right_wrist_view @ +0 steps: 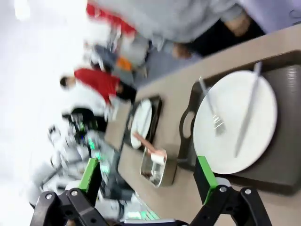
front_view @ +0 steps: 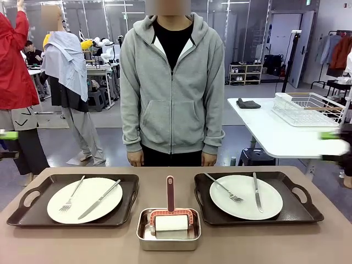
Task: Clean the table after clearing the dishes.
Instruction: When the left (or right) Handle tray is removed, use the left hand (or right hand) to clean the left (or right) side of the table with the Lint Roller.
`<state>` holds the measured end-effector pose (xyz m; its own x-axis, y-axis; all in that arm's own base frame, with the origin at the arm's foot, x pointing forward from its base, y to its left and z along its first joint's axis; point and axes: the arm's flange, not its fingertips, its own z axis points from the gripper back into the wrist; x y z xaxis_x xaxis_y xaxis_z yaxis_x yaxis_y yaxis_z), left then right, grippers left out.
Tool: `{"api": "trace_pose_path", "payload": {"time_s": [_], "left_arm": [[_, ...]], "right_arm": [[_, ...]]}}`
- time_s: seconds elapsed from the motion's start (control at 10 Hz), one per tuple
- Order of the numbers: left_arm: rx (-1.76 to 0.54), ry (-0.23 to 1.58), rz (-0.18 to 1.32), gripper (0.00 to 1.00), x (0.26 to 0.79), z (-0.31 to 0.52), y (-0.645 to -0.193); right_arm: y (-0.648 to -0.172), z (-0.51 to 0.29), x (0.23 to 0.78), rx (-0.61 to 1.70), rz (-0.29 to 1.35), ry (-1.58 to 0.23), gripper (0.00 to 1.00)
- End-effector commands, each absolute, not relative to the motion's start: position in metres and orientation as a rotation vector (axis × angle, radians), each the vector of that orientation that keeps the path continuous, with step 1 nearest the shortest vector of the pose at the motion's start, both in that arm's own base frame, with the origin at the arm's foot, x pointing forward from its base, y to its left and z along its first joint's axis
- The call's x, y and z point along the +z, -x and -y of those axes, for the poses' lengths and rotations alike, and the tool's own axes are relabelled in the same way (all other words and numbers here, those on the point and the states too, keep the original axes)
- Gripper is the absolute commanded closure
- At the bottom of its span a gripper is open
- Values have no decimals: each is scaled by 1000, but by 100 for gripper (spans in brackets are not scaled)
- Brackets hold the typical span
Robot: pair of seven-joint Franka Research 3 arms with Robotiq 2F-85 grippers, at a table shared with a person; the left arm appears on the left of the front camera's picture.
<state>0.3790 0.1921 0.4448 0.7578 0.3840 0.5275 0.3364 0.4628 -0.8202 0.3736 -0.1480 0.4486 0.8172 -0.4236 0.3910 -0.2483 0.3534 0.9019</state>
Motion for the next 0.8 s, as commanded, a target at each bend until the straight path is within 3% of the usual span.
{"api": "trace_pose_path", "payload": {"time_s": [0.0,0.3,0.7], "left_arm": [[174,1118,884,0,444,-223,-343],[370,1051,977,0,426,-259,-274],[341,1068,941,0,426,-275,-281]], "right_arm": [[-339,210,439,-298,794,-1271,0],[-279,262,407,-459,861,-1224,0],[-275,277,412,-494,858,-1234,0]]}}
